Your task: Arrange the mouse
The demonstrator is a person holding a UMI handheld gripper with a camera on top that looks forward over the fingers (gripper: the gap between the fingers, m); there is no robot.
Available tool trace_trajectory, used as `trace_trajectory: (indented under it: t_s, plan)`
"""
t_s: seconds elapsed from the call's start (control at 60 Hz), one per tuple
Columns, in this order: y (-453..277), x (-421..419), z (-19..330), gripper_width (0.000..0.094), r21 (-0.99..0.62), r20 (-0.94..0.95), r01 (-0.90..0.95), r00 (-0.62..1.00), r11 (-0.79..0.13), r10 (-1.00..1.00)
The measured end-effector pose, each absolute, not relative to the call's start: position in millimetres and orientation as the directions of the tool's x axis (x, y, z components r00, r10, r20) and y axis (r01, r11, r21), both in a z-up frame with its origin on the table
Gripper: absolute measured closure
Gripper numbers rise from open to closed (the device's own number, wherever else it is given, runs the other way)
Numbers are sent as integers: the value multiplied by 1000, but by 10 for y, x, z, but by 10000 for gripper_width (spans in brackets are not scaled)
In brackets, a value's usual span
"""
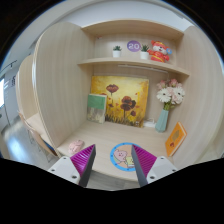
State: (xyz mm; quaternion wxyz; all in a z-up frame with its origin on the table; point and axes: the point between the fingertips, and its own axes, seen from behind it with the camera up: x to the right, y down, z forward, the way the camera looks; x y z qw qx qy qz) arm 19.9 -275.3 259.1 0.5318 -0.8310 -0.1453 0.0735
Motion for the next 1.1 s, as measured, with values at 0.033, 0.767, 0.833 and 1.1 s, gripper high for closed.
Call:
trace_trajectory:
  t_s: [0.033, 0.767, 0.833, 1.1]
  plan:
    - [-2773, 189, 2499, 230, -898, 30, 164, 949, -409, 314]
    - [-2454, -2316, 61, 228, -669, -42, 132, 976, -731, 215]
    - [-2249, -2460, -19, 228, -668, -45, 120, 979, -734, 201]
    - [-1606, -2644, -146, 228, -658, -13, 124, 984, -742, 176]
